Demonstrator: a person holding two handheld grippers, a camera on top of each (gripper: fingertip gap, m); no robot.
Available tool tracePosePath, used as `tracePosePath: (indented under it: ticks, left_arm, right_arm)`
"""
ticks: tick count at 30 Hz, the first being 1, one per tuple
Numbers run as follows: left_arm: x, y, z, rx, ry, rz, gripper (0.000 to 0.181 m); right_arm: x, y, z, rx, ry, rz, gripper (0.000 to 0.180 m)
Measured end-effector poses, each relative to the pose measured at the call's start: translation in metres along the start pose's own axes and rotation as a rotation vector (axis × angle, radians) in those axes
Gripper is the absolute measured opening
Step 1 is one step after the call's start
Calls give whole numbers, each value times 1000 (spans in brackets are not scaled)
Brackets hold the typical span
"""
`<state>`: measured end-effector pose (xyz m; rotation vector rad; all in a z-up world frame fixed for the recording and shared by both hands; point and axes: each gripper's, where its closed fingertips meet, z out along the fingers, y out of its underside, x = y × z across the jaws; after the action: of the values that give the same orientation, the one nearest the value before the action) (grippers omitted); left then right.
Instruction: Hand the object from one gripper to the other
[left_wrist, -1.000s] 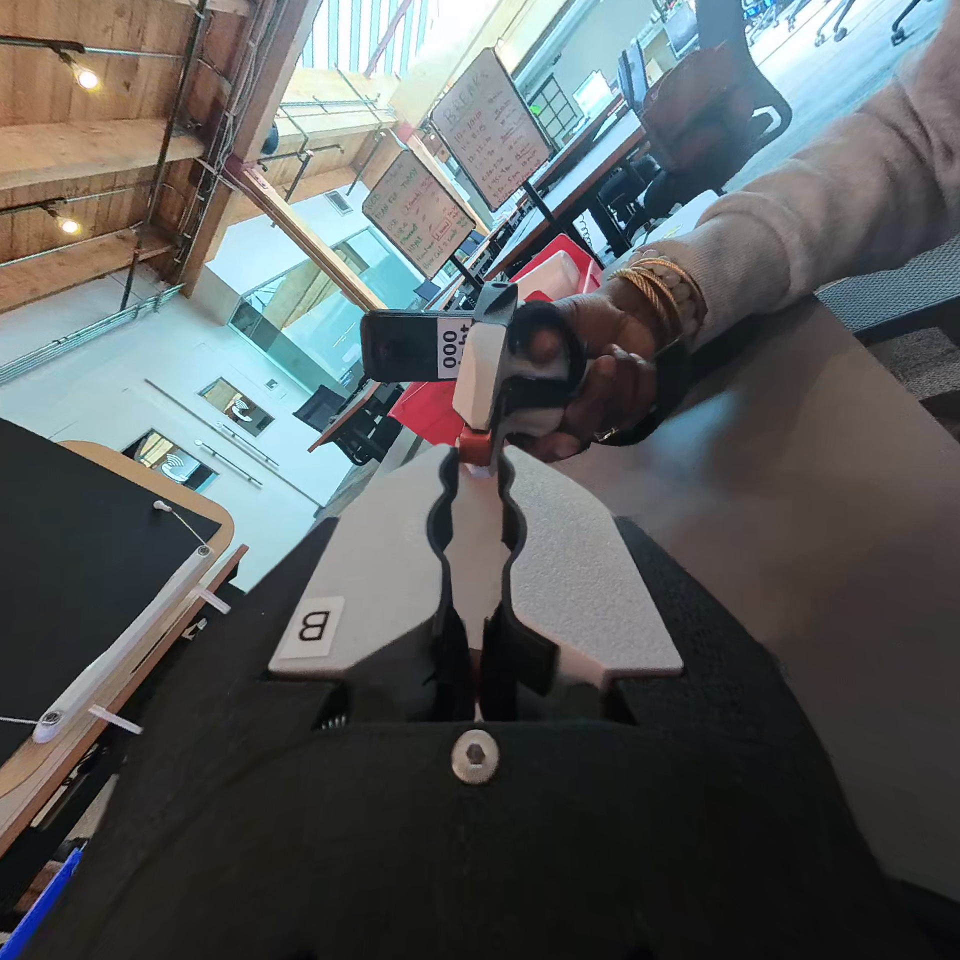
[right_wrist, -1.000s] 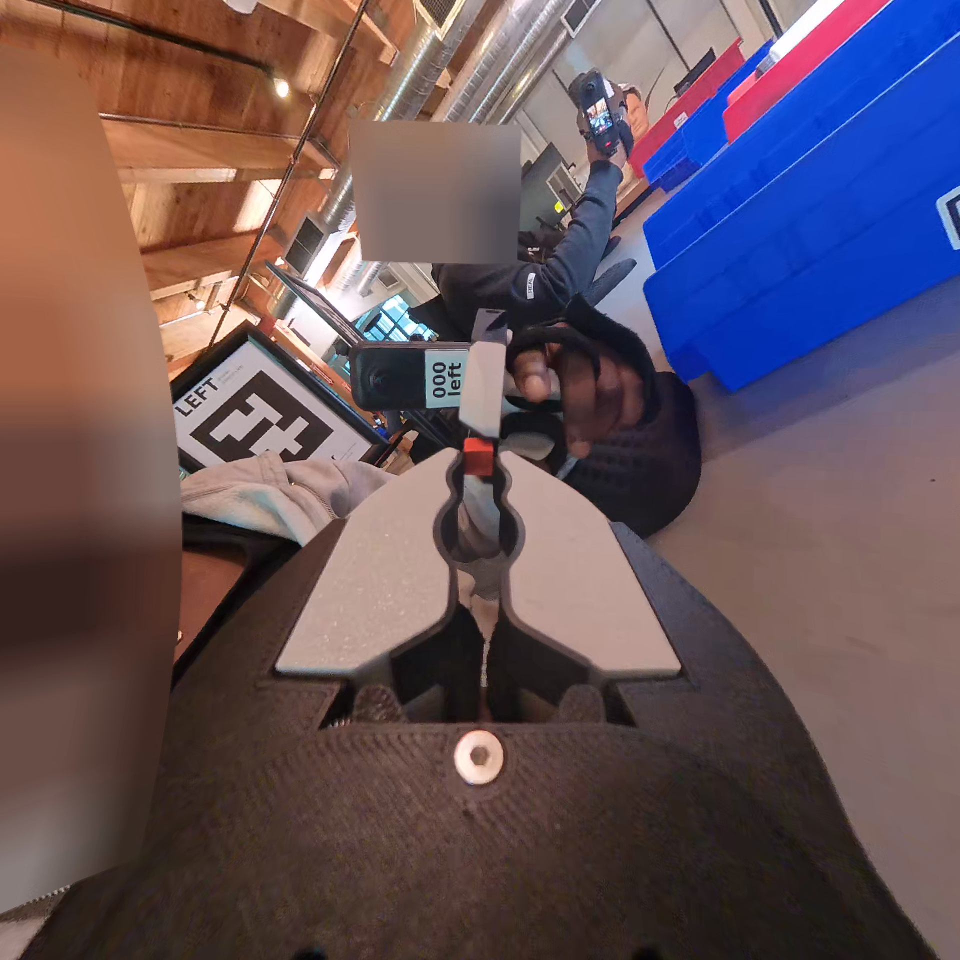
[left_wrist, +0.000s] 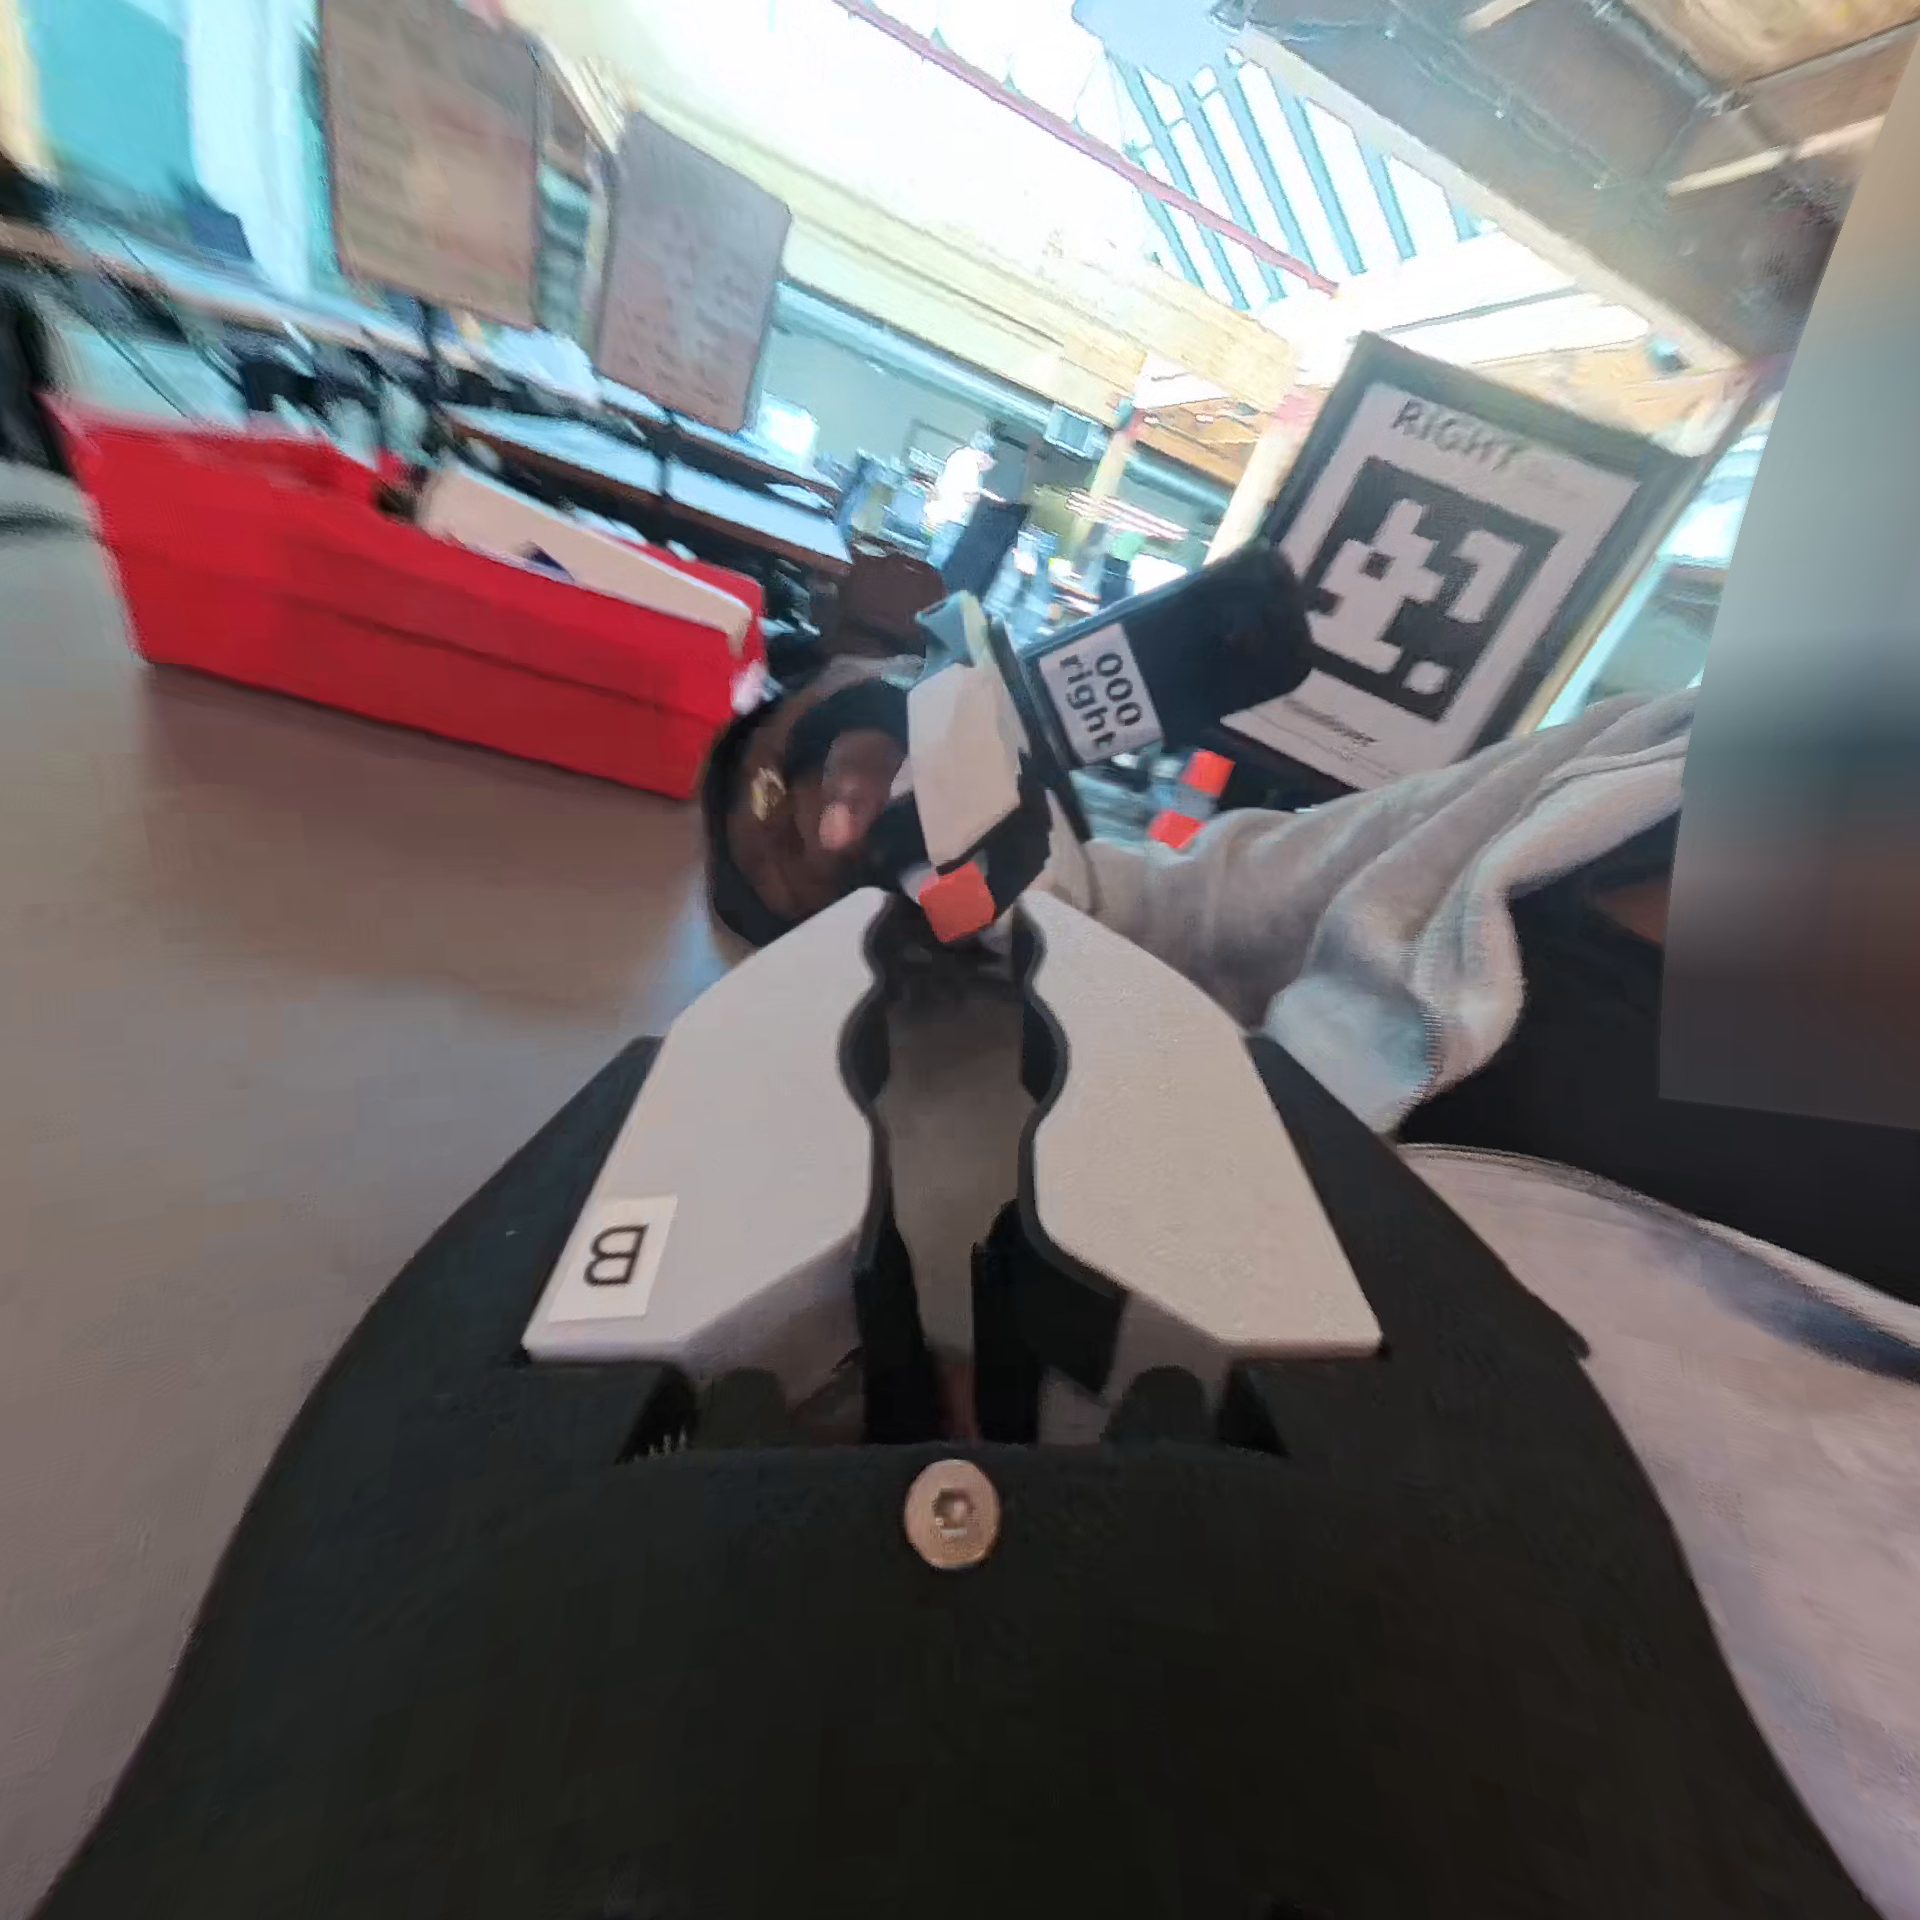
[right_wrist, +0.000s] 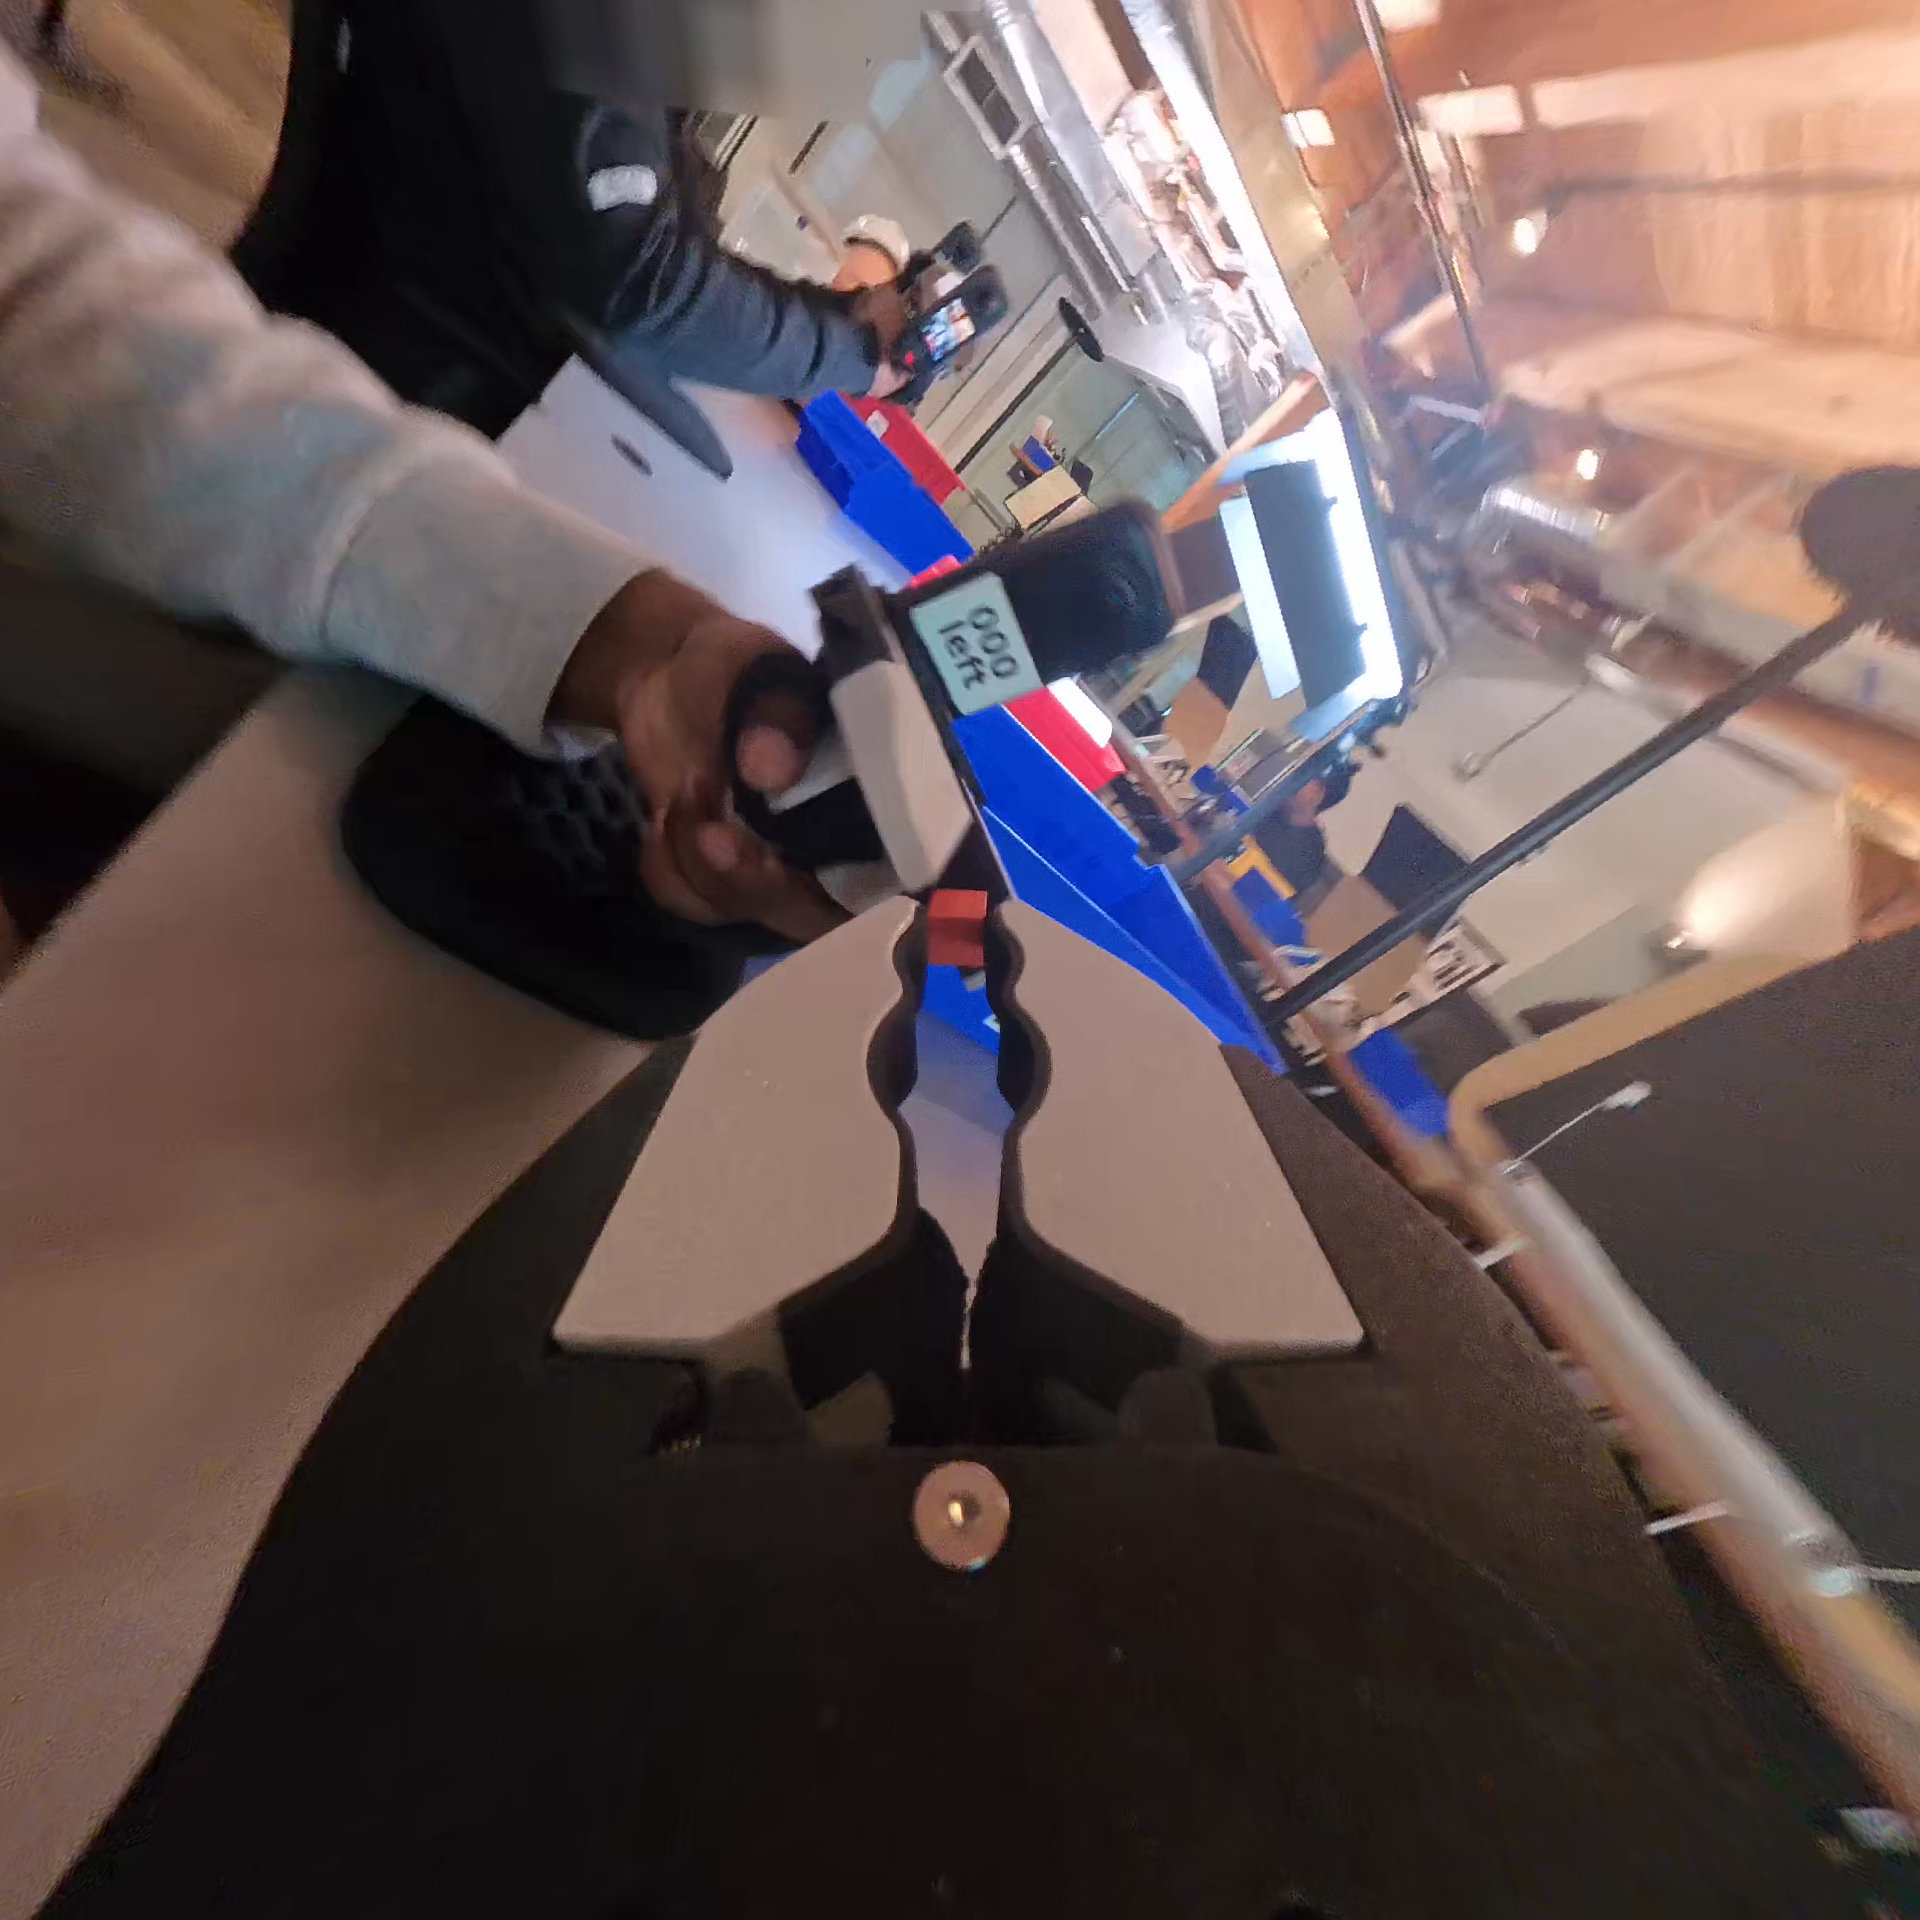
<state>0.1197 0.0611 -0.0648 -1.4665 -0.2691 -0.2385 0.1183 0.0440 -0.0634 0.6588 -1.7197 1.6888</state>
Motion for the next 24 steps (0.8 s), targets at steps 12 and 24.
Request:
tracePosePath:
  ticks: [12, 24]
  left_arm:
    - [-18, -6, 0, -99, -417, 969, 44]
    - [-16, -2, 3, -113, -400, 960, 20]
  right_arm:
    - [14, 9, -1, 172, -475, 1560, 10]
    - [7, 9, -1, 153, -531, 1640, 10]
